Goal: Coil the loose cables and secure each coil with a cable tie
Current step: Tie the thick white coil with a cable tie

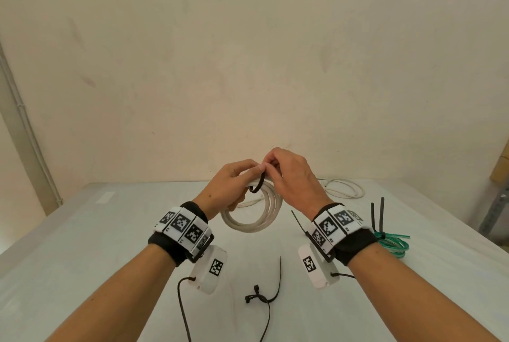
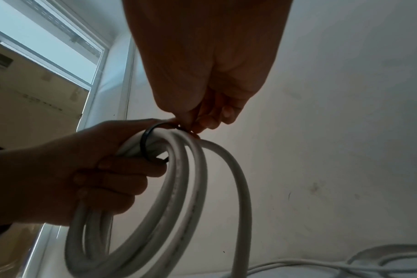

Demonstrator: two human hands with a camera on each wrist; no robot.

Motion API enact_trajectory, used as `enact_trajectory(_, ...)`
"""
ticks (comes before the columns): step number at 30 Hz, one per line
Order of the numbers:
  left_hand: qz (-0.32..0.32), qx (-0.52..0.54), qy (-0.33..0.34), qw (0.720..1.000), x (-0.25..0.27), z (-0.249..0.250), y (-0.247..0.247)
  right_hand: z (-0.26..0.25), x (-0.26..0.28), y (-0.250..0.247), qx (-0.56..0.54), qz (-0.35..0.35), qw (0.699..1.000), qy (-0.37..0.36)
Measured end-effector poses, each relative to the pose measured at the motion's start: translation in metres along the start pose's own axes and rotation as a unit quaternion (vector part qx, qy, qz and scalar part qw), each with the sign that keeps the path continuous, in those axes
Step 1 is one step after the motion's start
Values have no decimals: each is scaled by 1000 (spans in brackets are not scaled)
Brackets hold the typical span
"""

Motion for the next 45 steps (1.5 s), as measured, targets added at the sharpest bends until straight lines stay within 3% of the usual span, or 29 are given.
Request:
enact_trajectory(3, -20, 22, -27, 999, -2, -3, 1, -4, -2, 0, -1, -8, 1000, 15)
enact_trajectory(6, -54, -75, -31, 995, 7, -16, 20, 0, -20, -31, -57, 102, 990, 83)
enact_trajectory(8, -71, -65, -63, 993, 20, -38, 37, 1, -37, -61, -100, 149, 977, 117)
enact_trajectory(11, -24, 45, -119, 992, 24, -60, 37, -2, -41, -71, -80, 38, 989, 121)
enact_trajectory(15, 29, 83, -99, 991, 2, -41, 17, 21, -16, -30, -34, -173, 969, 174)
enact_trajectory(19, 52, 87, -57, 993, -16, -10, 1, 32, -11, -11, -92, -211, 957, 175)
enact_trajectory(23, 30, 38, -24, 999, -24, 10, -5, 13, -26, -20, -88, -130, 983, 99)
enact_trajectory(27, 20, 3, 9, 1000, -25, 23, -7, -2, -38, -29, -117, -63, 989, 62)
enact_trajectory(34, 52, 9, 38, 998, -18, 31, 1, 0, -41, -39, -220, 93, 964, 119)
enact_trajectory(37, 59, -9, 39, 997, -14, 31, 7, 2, -36, -34, -232, 110, 956, 140)
enact_trajectory(40, 77, 14, 18, 997, -15, 24, -4, 8, -29, -28, -253, 59, 951, 168)
enact_trajectory(43, 91, 110, -8, 990, -16, 18, -21, 13, -21, -19, -188, -67, 966, 162)
enact_trajectory(45, 85, 145, -13, 986, -18, 22, -27, 15, -10, -4, -251, -120, 942, 187)
Point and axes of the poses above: each hand's wrist, its own x-axis away from the middle knuckle, its own y-axis out of the palm, z = x × y, the point moved 6 cm from there along -x, towards the middle knuckle, and after that the axes turned 6 degrees about -x, right-handed, at the moved point
